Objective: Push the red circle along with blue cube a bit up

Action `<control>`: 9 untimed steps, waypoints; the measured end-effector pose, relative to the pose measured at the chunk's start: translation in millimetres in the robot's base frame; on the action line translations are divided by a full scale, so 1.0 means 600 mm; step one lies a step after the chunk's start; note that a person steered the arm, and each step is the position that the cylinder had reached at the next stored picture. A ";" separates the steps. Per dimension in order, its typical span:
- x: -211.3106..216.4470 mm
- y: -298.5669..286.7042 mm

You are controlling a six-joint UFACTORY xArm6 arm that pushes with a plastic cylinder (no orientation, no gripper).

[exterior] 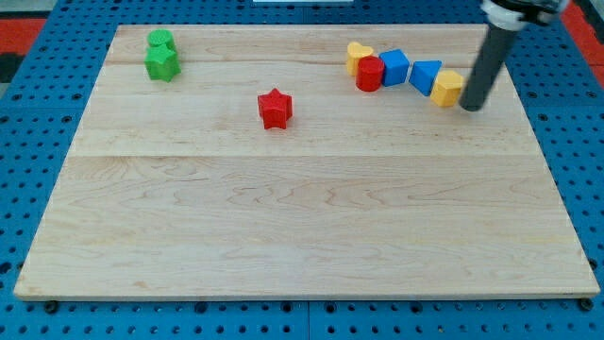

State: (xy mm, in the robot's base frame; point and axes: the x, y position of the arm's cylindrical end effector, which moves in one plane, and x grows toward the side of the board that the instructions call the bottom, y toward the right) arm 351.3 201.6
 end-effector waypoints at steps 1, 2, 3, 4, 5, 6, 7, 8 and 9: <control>-0.084 -0.049; -0.119 -0.069; -0.044 -0.067; 0.014 -0.093; -0.035 -0.205; -0.045 -0.239; -0.047 -0.239; -0.073 -0.238; -0.096 -0.213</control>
State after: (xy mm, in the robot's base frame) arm 293.8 73.9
